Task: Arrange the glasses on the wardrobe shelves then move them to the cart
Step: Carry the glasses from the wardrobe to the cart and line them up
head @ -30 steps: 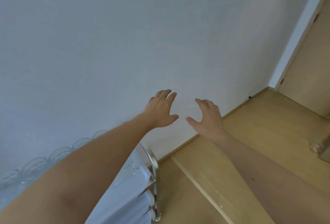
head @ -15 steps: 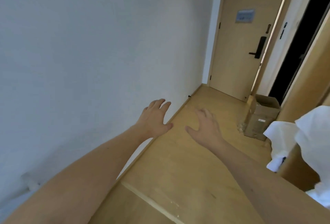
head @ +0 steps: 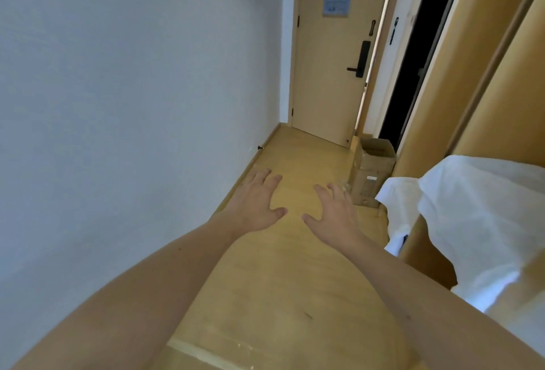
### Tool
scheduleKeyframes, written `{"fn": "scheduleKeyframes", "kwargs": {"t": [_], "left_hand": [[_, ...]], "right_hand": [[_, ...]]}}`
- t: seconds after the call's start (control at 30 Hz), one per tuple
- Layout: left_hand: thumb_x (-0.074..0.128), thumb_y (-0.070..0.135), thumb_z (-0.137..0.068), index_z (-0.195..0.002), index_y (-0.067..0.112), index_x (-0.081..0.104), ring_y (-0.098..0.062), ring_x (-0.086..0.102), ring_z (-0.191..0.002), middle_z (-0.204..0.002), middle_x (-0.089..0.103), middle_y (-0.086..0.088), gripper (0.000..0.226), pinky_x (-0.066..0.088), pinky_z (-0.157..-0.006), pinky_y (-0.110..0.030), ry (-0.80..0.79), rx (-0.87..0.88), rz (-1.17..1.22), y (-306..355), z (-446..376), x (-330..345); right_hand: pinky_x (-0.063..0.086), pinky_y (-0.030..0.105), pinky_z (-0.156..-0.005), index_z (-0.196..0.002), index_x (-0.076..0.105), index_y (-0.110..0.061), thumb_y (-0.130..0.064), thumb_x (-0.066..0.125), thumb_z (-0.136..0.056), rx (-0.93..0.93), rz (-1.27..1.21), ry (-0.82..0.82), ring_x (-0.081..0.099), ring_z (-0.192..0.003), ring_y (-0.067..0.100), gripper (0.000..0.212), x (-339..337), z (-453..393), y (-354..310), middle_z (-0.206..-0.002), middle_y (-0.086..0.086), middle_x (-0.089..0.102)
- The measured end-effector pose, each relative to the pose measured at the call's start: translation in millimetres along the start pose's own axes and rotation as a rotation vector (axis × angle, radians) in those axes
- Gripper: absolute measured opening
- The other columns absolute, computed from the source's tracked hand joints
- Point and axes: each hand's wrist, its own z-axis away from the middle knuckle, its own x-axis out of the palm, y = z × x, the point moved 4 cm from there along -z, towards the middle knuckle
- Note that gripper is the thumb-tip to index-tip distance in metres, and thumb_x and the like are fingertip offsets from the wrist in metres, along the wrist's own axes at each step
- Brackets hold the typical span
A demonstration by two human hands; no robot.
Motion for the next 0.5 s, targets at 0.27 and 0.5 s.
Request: {"fn": "scheduleKeyframes", "kwargs": {"t": [0.27,0.5], "left_hand": [[0.064,0.053,-0.091,-0.159,0.023,0.026,-0.029,0.023,-0.151,-0.166,0.02,-0.009,0.083,0.031,-0.118,-0.049,-0.056,0.12,0.033,-27,-91,28],[0.063,0.053,-0.092,-0.159,0.023,0.025,-0.027,0.021,-0.15,-0.165,0.021,-0.009,0.082,0.032,-0.117,-0.048,-0.134,0.205,0.015,-84,-173,43]], "right_hand": [[0.033,0.048,-0.116,-0.157,0.028,-0.026,-0.053,0.062,-0.093,0.127,0.019,0.0,0.026,-0.147,0.032,0.078,16,-67,9,-0.163,0.009,0.022],[0.035,0.044,-0.114,-0.157,0.028,-0.027,-0.055,0.061,-0.093,0.225,0.041,-0.016,0.029,-0.146,0.029,0.078,44,-137,-10,-0.16,0.01,0.027]]}}
